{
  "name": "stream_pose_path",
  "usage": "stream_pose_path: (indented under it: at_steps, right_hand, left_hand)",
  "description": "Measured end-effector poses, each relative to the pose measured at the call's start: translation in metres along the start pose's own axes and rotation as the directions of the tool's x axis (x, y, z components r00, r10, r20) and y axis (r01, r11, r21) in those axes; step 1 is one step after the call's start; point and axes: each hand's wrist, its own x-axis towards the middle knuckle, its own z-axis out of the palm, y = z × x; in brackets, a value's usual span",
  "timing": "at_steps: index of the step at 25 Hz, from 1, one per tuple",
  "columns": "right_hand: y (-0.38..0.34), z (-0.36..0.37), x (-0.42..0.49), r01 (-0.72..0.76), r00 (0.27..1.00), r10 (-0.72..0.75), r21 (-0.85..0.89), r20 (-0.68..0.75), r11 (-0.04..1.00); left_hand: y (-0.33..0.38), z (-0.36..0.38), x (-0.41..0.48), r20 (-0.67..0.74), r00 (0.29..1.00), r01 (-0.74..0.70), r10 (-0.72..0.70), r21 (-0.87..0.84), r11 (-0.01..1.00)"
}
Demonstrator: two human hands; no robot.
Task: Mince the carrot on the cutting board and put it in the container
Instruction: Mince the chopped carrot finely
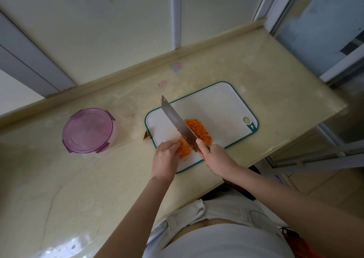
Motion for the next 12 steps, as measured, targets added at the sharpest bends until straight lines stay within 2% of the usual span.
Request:
stream_pose_path:
  at_steps: [2,6,12]
  right_hand:
    - [0.0,0.001,-0.004,-0.015,1.0,0.015,0.013,0.005,1.0]
    - [0.001,0.006,-0.011,-0.018,1.0,0.019,-0.027,0.016,0.999]
    - [0.004,0.012,-0.012,-0.048,0.999,0.05,-0.098,0.017,0.994]
  left_hand:
    - [-0.003,0.002,-0.003,-0.041,0.999,0.004,-0.003,0.032,0.999]
    - [-0.003,0.005,-0.003,-0.018,0.999,0.046,-0.047,-0.034,0.998]
    - [0.0,0.006,-0.004,-0.032,0.999,0.02,-0.021,-0.026,0.999]
